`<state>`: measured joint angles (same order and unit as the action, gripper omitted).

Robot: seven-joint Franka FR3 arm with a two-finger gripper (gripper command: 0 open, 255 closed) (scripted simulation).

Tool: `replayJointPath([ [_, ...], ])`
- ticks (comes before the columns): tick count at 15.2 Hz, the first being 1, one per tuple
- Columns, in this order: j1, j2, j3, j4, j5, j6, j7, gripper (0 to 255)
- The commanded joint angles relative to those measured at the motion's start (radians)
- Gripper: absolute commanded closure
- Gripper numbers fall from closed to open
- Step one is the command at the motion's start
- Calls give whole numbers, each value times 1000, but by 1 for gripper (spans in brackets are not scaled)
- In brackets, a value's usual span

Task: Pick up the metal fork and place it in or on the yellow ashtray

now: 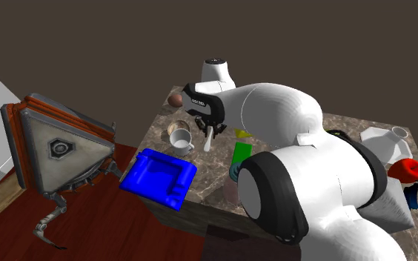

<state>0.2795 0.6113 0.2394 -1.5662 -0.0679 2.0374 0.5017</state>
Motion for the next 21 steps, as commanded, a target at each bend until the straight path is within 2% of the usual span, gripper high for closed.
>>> replayJointPath([
  [1, -1, -11, 2, 13, 2, -24, -1, 255],
  [18, -5, -96, 14, 114, 21, -207, -2, 255],
  [21, -43, -70, -4, 153, 17, -223, -58, 255],
])
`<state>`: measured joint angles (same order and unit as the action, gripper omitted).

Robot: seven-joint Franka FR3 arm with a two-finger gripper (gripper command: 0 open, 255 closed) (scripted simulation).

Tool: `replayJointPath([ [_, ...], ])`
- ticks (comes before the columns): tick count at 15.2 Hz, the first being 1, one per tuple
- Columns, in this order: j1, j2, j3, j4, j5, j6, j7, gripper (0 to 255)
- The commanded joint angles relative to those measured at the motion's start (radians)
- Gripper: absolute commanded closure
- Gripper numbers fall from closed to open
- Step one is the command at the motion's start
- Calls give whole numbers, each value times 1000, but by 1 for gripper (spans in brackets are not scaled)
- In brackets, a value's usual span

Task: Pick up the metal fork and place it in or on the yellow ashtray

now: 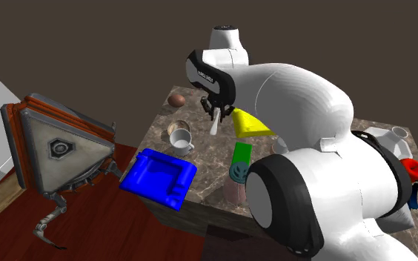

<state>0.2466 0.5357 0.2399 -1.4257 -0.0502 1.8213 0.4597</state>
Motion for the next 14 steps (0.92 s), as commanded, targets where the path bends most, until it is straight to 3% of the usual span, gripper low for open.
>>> replayJointPath([
  [1, -23, 17, -10, 28, -2, -13, -34, 255],
  [8, -103, 123, -49, 194, -15, -78, -159, 255],
  [14, -160, 280, -80, 455, -28, -183, -262, 255],
])
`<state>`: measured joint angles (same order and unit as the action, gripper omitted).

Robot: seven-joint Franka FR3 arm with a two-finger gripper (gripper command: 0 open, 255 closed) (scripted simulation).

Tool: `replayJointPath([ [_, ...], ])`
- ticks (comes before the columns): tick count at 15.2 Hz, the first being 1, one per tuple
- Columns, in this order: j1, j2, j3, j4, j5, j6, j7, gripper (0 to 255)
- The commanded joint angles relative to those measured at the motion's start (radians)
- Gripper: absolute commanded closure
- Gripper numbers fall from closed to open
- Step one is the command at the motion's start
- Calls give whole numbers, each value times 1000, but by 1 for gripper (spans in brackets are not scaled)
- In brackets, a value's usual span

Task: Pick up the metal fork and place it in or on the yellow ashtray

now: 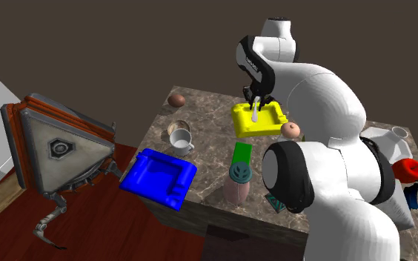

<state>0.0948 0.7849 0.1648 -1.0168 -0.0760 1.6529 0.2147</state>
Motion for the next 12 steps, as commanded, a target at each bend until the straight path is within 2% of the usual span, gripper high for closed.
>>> replayJointPath([
  [1, -16, 69, -9, 111, -5, -42, -34, 255],
  [3, -24, 142, -17, 239, -9, -96, -60, 255],
  [12, -33, 136, -17, 106, -10, 30, -58, 255],
])
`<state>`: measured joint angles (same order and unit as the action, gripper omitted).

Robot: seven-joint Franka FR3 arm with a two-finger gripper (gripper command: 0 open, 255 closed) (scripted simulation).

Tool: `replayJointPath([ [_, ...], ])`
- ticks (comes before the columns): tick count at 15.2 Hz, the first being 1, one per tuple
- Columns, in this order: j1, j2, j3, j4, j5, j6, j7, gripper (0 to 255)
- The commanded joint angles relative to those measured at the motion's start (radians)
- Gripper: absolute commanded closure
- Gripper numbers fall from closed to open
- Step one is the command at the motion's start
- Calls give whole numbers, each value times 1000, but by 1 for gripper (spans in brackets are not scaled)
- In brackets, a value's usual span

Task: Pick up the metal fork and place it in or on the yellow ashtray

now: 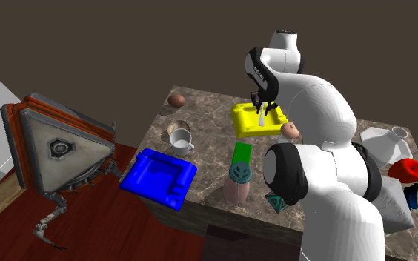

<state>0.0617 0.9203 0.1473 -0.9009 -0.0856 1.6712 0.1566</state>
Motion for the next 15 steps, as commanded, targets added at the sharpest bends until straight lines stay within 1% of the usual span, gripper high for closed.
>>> replayJointPath([
  [1, -1, 2, 0, -20, 0, 23, 1, 255],
  [9, -1, 4, 0, -26, -1, 31, 1, 255],
  [10, -1, 4, 0, -26, -1, 31, 1, 0],
  [15, -1, 4, 0, -26, -1, 31, 1, 0],
])
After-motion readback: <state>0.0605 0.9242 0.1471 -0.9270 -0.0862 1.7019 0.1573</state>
